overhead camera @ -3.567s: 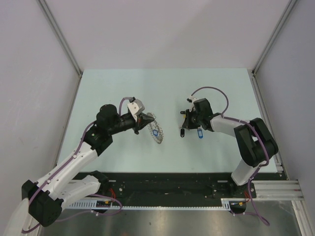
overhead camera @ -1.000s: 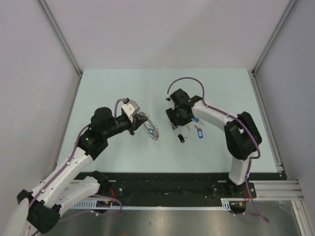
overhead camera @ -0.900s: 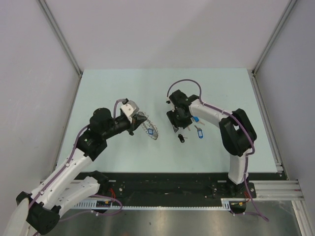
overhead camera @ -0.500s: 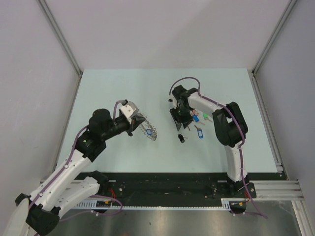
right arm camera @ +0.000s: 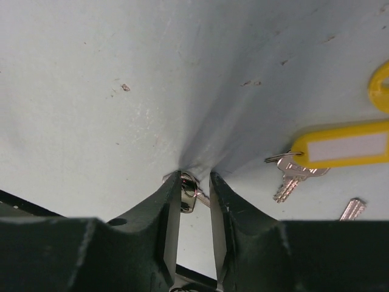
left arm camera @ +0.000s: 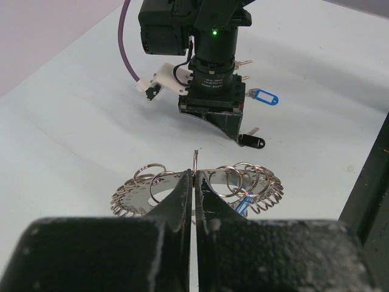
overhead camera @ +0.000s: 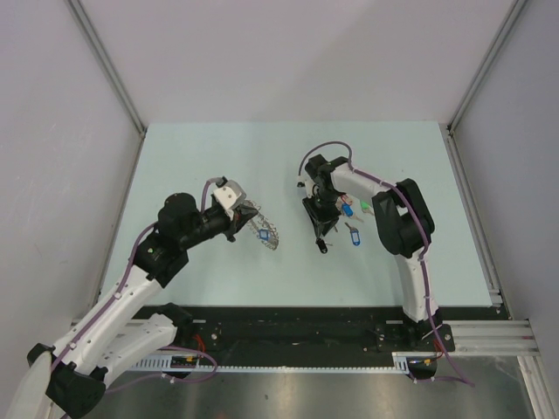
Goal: Put the keys on the keyring
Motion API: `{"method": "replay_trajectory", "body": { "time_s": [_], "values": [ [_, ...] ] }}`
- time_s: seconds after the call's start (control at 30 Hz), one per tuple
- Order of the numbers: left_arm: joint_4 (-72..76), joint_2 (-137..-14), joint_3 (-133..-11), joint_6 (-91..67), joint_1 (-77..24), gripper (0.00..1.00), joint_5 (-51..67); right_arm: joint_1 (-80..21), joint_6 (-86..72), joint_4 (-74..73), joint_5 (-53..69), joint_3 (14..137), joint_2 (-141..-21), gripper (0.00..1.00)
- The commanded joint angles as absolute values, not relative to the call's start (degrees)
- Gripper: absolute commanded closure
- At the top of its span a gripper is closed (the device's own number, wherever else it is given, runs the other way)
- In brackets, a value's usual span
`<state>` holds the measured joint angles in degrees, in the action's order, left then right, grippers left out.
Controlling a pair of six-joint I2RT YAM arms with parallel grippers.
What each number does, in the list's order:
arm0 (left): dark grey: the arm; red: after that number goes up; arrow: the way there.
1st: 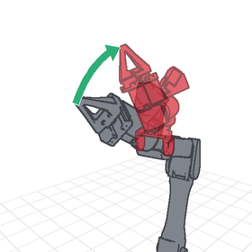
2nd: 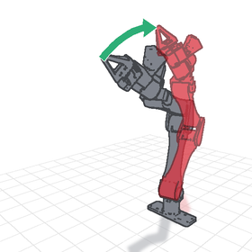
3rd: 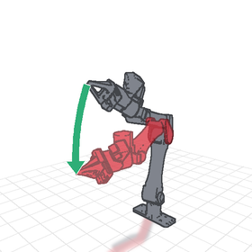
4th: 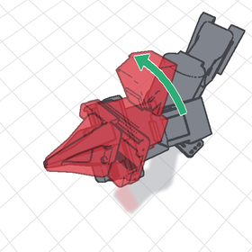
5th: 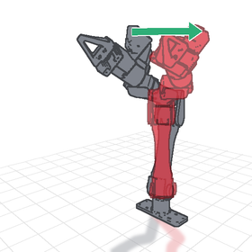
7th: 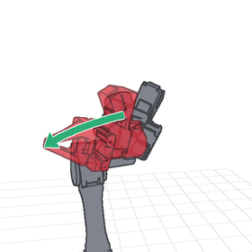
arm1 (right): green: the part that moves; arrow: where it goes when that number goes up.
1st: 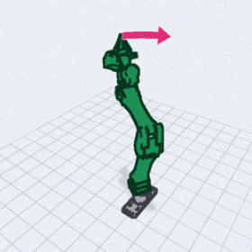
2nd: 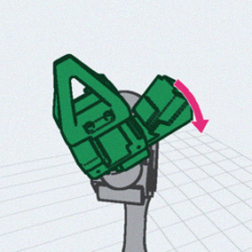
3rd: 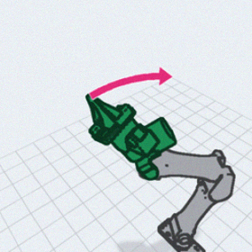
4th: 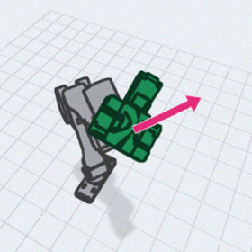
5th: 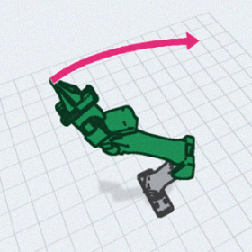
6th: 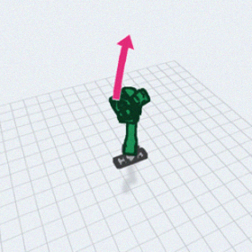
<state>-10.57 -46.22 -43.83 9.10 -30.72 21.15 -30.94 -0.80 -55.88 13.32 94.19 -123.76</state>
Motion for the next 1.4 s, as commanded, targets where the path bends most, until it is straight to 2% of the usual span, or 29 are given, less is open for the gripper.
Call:
{"method": "replay_trajectory", "body": {
  "time_s": [0.0, 0.23, 0.47, 0.73, 0.9, 1.17, 1.37],
  "values": [
    [-8.4, -45.9, -46.2, 10.2, -30.3, 1.0, 21.7, -31.2, 1.1, -56.8, 15.4, 95.9, -125.5, 0.72],
    [-8.3, -46.1, -46.2, 10.0, -30.4, 1.0, 22.0, -31.3, 1.2, -56.3, 15.5, 96.0, -125.5, 0.82],
    [-8.2, -46.4, -46.1, 9.8, -30.4, 1.0, 22.4, -31.5, 1.3, -54.8, 14.2, 95.3, -123.1, 1.0],
    [-7.8, -47.1, -46.1, 9.4, -30.4, 1.0, 23.3, -33.6, 1.2, -49.5, 10.0, 89.8, -113.1, 1.0],
    [-8.3, -47.2, -46.3, 10.5, -30.4, 1.0, 23.6, -35.7, 0.5, -41.3, 6.3, 83.9, -105.3, 1.0],
    [-10.0, -48.7, -48.2, 12.9, -30.5, 1.0, 25.9, -40.6, 0.7, -25.3, 1.5, 72.3, -86.7, 1.0],
    [-11.3, -49.6, -52.1, 14.2, -30.4, 1.0, 28.4, -42.1, 1.1, -10.4, 3.8, 60.4, -71.7, 1.0]
  ]
}}
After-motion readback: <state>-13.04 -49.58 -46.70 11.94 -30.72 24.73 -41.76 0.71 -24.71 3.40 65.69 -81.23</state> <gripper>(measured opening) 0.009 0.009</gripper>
